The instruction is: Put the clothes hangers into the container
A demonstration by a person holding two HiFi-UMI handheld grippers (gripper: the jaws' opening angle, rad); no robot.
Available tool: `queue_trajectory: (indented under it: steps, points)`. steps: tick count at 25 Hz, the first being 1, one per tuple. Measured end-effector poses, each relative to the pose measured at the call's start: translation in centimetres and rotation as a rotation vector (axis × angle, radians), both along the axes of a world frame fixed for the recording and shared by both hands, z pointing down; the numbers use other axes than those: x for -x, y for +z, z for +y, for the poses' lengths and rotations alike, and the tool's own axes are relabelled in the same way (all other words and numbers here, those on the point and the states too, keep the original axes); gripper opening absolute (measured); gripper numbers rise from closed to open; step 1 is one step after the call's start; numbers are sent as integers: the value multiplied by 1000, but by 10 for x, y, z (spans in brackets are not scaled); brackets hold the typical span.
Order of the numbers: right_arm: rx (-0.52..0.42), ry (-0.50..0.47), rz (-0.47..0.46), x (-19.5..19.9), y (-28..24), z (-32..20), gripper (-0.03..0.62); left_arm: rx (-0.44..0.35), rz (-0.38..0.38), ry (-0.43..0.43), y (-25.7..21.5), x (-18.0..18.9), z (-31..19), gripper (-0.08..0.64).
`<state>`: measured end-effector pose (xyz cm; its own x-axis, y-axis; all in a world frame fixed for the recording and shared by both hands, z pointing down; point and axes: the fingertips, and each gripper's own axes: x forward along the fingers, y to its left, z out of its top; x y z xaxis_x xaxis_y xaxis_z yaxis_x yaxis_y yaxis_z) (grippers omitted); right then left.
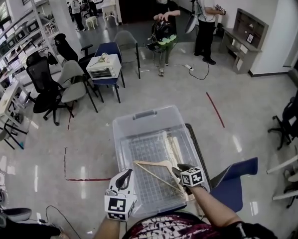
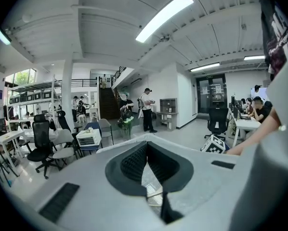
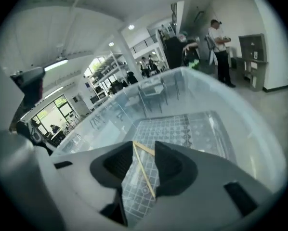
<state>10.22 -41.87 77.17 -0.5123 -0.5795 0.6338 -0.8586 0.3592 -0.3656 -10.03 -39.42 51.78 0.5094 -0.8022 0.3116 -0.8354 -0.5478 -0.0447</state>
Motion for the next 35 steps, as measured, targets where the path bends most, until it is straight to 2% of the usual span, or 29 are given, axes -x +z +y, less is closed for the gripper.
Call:
queue_trajectory:
  steps: [3, 7, 11, 25, 30, 35]
  points:
    - [-203, -28, -25, -6, -69, 7, 6, -11, 38, -9, -6, -8, 0, 7]
    - [-390, -60, -25, -14, -138, 17, 3, -36, 64, -20, -14, -16, 2, 8]
    - [-494, -87, -9, -25, -184, 27, 3, -62, 79, -40, -24, -25, 6, 8]
    - [-703, -199, -22, -41, -307, 56, 3, -113, 107, -113, -48, -46, 48, 8]
    - [-728, -209, -62, -43, -328, 66, 3, -116, 110, -131, -50, -52, 57, 8]
    - [-706, -216, -106, -36, -322, 64, 3, -123, 100, -146, -51, -49, 62, 8]
